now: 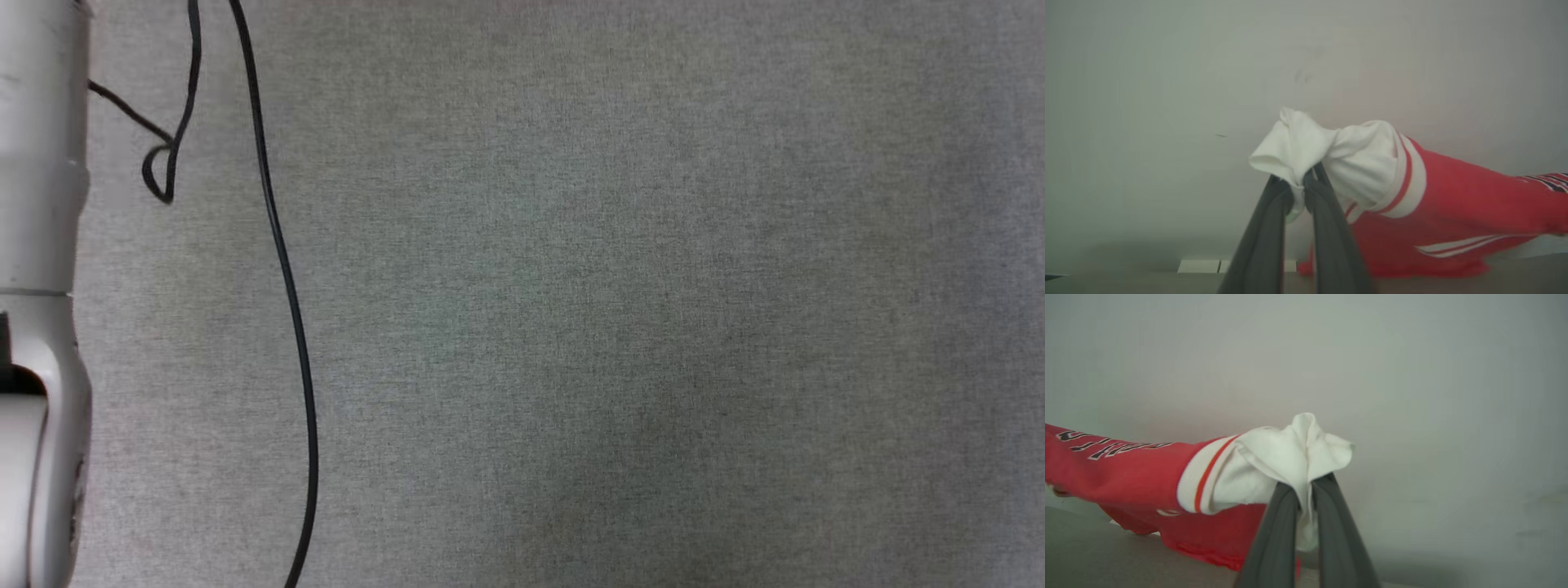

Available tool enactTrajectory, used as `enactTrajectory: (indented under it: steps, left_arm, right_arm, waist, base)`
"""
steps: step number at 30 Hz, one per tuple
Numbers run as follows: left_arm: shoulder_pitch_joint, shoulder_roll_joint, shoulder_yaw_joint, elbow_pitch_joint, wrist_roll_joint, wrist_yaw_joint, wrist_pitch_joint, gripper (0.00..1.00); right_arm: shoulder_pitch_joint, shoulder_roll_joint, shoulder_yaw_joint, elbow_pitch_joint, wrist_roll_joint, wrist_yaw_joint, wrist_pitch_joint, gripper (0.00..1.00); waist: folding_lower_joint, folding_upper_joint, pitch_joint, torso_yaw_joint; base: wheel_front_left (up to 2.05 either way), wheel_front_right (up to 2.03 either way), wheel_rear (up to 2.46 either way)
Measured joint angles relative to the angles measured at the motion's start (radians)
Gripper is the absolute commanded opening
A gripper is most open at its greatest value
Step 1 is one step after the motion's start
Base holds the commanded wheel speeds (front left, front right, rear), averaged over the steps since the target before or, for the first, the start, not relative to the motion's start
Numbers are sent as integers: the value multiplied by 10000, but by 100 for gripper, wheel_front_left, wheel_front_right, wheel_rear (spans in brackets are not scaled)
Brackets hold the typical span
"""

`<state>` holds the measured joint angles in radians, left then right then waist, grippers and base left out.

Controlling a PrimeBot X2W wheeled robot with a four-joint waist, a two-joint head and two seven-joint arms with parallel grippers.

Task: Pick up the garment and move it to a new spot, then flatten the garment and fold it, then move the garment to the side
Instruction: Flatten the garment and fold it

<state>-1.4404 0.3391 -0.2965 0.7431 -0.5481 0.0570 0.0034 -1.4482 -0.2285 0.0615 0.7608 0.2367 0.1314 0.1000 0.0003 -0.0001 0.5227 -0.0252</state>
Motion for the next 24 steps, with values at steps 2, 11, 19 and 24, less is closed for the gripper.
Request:
enactTrajectory:
  steps: [2,11,19,24]
  left_arm:
    - [22,-100,-17,456,-50,-46,6,0]
    - [609,-602,56,2441,-669,-696,-165,0]
    - [2086,-901,353,3705,-1419,-1452,-516,0]
    - [3414,-872,497,4046,-1816,-1735,-989,0]
  right_arm:
    - [-18,125,140,637,115,0,-61,0]
    - [88,355,880,2702,629,-2,-612,0]
    - [1840,337,1666,3402,1707,-2,-1014,0]
    - [3428,205,2311,3358,2284,-2,-1373,0]
  waist:
    - [0,0,116,-39]
    - [-2,0,227,-35]
    - [-2,1,-219,49]
    - [-3,1,-891,77]
  base:
    - [0,0,0]
    - [0,0,0]
    - [0,0,0]
    - [0,0,0]
